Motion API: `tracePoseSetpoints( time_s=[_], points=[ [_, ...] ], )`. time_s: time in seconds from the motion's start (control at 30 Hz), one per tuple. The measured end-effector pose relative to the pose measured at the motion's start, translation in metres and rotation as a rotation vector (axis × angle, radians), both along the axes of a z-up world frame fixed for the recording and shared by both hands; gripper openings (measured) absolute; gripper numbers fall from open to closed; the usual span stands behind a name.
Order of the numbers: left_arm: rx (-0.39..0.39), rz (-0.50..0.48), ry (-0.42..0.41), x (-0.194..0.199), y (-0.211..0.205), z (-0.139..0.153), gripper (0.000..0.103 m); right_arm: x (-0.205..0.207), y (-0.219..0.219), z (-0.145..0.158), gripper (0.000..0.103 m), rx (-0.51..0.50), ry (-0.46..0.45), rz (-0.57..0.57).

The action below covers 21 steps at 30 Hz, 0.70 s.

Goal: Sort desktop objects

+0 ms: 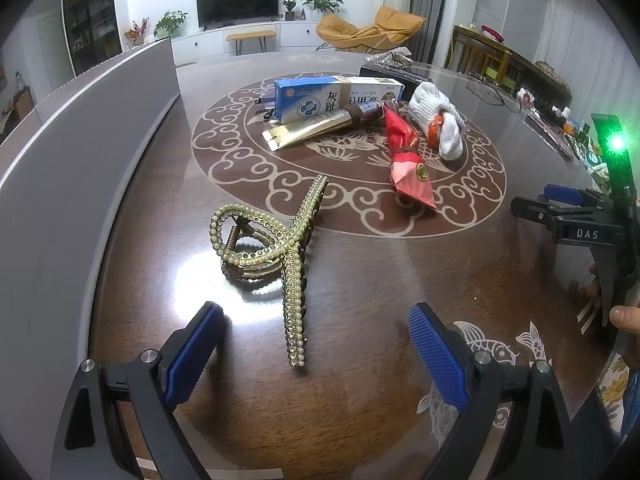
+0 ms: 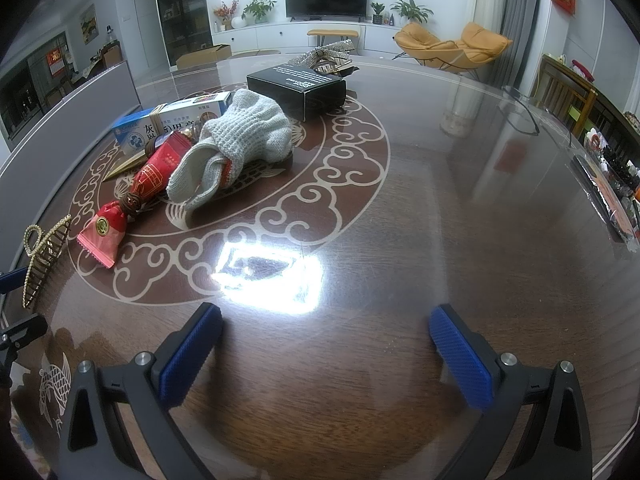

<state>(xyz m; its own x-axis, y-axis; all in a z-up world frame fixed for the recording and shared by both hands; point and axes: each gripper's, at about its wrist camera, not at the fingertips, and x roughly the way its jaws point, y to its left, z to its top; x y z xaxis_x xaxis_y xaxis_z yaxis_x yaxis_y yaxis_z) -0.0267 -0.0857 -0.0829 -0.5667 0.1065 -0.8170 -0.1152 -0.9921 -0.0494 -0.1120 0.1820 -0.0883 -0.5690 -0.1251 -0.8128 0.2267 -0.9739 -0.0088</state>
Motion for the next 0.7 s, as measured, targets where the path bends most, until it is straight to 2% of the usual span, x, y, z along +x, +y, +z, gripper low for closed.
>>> tracePoseSetpoints(
  time_s=[0.7],
  points=[
    [0.002,-0.001,-0.001,0.0009,-0.0008,-0.0005,0.094,0.0001,-0.0003,-0.0002,0.103,0.0,0.0,0.0]
  ],
)
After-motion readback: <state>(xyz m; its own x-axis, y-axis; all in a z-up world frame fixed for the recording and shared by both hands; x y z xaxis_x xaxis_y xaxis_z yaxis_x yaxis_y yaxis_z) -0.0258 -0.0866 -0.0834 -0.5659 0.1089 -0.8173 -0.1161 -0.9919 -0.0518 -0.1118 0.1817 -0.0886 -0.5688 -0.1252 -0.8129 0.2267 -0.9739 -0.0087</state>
